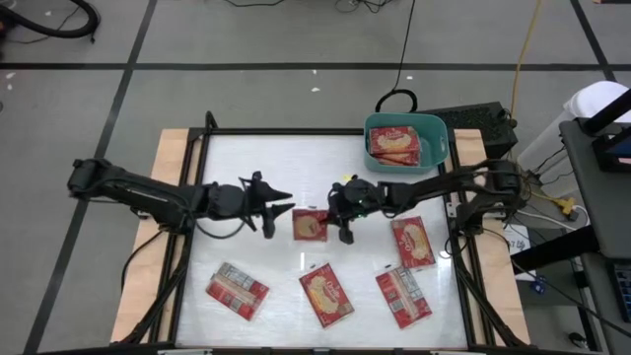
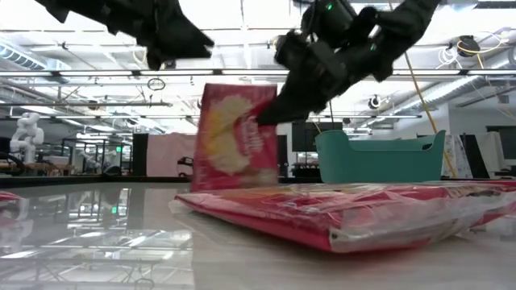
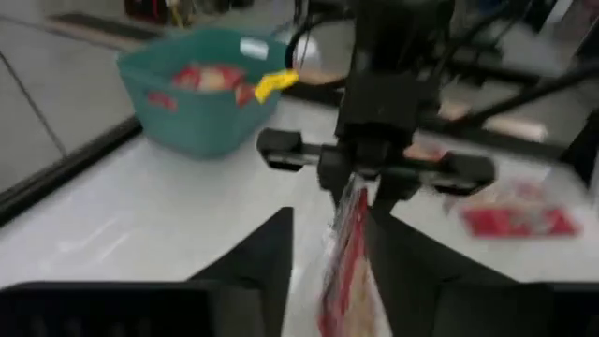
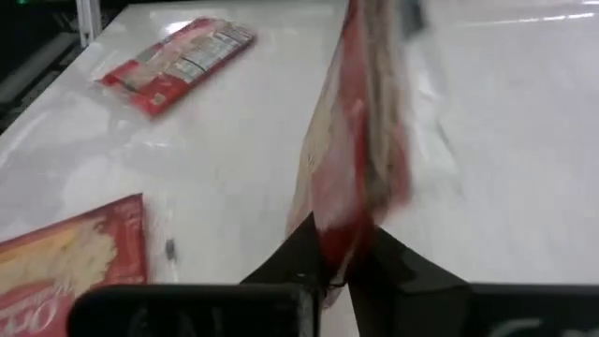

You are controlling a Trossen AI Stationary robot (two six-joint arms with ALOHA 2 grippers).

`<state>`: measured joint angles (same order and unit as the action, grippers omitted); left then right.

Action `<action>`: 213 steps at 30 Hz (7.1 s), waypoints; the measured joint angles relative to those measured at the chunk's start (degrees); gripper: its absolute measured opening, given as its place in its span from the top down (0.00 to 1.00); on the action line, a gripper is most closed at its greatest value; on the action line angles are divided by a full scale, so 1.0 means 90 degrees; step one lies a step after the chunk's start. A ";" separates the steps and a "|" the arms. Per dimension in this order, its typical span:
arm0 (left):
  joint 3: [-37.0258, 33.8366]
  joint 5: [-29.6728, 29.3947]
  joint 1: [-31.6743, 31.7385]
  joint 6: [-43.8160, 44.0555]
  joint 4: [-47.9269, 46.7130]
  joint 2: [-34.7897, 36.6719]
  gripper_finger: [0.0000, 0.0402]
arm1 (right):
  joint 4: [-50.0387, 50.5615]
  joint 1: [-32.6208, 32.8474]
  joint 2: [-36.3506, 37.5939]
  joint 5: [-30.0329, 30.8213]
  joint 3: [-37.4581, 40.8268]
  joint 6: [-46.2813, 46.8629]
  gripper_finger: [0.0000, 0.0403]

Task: Sort popcorn bags into baskets
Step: Put the red popcorn bag into the green bin

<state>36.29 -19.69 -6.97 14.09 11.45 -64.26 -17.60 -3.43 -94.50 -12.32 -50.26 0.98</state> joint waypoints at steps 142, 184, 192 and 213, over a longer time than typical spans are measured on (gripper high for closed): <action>-0.0015 0.1115 0.0655 -0.0185 0.5583 -0.3896 0.51 | 0.8602 -0.1730 0.4085 0.1000 -0.1518 -0.1281 0.96; 0.1032 0.1543 0.0953 -0.0199 0.4735 -0.4615 0.92 | 0.5928 -0.2026 0.4055 -0.1000 0.0104 -0.0878 0.96; 0.1032 0.1572 0.0951 0.0099 0.4694 -0.4615 0.56 | 0.5745 -0.2026 0.4055 -0.1002 0.0104 -0.0880 0.96; 0.1032 0.1213 0.1058 0.0140 0.4700 -0.4615 0.98 | 0.5461 -0.2022 0.4141 -0.0541 0.0104 -0.0660 0.89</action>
<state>45.58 -8.78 2.55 15.35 53.75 -105.80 31.54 -21.63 -57.23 -17.19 -49.32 -4.95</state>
